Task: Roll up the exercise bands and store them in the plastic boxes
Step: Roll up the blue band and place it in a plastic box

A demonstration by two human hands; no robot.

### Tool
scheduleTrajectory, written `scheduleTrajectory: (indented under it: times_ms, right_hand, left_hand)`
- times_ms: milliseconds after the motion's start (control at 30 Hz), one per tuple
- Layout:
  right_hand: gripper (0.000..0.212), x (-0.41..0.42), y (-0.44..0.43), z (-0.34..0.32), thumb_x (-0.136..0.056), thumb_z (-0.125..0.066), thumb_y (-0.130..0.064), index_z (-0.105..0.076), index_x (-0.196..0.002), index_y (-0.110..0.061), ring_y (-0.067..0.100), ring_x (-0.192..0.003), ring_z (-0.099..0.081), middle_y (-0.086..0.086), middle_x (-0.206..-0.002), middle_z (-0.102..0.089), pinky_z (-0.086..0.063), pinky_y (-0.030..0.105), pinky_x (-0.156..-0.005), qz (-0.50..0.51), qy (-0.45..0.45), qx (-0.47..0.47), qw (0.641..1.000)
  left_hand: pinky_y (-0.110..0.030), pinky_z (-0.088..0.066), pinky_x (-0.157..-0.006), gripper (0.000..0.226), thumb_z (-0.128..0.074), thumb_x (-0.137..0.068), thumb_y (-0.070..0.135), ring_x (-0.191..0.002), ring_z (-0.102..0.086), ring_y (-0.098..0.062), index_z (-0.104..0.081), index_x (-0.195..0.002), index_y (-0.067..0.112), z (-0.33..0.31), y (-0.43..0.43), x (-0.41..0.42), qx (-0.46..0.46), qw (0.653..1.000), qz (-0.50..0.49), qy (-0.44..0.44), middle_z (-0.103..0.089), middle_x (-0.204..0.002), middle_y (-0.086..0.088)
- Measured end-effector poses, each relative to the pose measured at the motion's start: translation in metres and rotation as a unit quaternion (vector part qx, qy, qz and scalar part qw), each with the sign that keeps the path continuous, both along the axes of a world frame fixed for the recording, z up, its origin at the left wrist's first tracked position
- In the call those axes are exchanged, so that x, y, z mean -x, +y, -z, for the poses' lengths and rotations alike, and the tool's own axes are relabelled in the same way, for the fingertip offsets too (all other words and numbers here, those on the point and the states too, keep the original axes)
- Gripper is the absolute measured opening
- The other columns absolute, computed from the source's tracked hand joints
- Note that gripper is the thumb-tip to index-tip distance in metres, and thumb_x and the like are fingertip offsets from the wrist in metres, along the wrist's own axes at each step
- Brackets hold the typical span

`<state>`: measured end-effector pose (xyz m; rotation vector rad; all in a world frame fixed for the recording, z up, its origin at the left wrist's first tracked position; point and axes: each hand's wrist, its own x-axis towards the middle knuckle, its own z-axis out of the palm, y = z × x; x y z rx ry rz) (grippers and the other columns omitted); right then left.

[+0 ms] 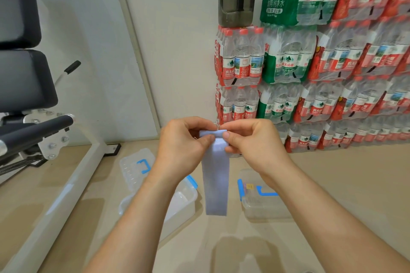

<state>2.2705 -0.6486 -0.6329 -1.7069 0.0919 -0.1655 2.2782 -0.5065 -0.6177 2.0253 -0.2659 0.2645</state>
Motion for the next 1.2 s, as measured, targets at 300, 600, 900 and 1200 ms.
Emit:
scheduleTrajectory:
  times_ms: [300, 600, 900, 1200]
  right_hand:
    - [0.013, 0.000, -0.002, -0.002, -0.081, -0.071, -0.004, -0.076, -0.089, -0.012, 0.008, -0.067, -0.066, 0.005, -0.077, -0.073, -0.054, 0.022, -0.064, -0.057, 0.002, -0.076, 0.995]
    - [0.013, 0.003, -0.009, -0.011, -0.082, -0.068, 0.002, -0.072, -0.094, -0.003, 0.000, -0.050, -0.058, 0.006, -0.074, -0.069, -0.044, 0.012, -0.049, -0.036, -0.016, -0.021, 0.999]
    - [0.016, 0.003, -0.007, -0.009, -0.082, -0.066, 0.005, -0.072, -0.092, -0.006, 0.013, -0.071, -0.067, 0.016, -0.095, -0.071, -0.055, 0.020, -0.061, -0.056, -0.013, -0.010, 0.998]
    - [0.017, 0.001, -0.011, -0.009, -0.081, -0.067, 0.005, -0.071, -0.093, -0.007, 0.011, -0.056, -0.065, 0.011, -0.076, -0.070, -0.044, 0.028, -0.057, -0.004, 0.011, -0.079, 0.997]
  left_hand:
    - [-0.009, -0.047, -0.060, 0.035, -0.067, -0.076, -0.006, -0.061, -0.060, 0.005, -0.069, -0.066, 0.027, -0.002, 0.000, 0.002, 0.038, 0.999, 0.014, -0.003, -0.067, -0.063, 0.014]
    - [-0.023, -0.057, -0.074, 0.014, -0.071, -0.081, 0.016, -0.083, -0.071, -0.011, -0.074, -0.094, 0.013, -0.004, 0.009, -0.001, 0.147, 0.980, 0.082, 0.109, -0.077, -0.089, -0.004]
    - [-0.015, -0.054, -0.065, 0.010, -0.076, -0.075, 0.004, -0.072, -0.070, -0.008, -0.076, -0.080, 0.013, -0.003, 0.009, -0.001, 0.132, 0.985, 0.045, 0.100, -0.076, -0.075, -0.001]
    - [-0.033, -0.056, -0.078, 0.027, -0.079, -0.074, 0.008, -0.075, -0.070, -0.021, -0.062, -0.092, 0.018, 0.001, 0.006, -0.001, 0.168, 0.981, 0.027, 0.094, -0.073, -0.084, -0.006]
